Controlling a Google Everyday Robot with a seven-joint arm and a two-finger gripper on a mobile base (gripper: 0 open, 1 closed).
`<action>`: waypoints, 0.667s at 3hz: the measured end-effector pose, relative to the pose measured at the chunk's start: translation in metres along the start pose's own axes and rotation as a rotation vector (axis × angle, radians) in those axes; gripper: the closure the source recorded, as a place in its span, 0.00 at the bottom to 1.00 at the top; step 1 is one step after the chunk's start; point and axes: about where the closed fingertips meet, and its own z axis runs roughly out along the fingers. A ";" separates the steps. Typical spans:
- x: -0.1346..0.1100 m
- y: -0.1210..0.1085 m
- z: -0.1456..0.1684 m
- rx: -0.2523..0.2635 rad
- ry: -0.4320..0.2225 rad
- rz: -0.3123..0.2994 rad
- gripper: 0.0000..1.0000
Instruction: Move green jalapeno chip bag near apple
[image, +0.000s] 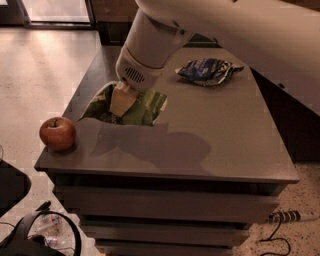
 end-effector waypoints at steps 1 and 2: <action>-0.001 0.001 0.001 -0.002 0.001 -0.002 0.14; -0.001 0.002 0.002 -0.003 0.002 -0.004 0.00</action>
Offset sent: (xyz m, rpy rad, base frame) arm -0.0006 0.0010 -0.0005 -0.0009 0.0006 0.0023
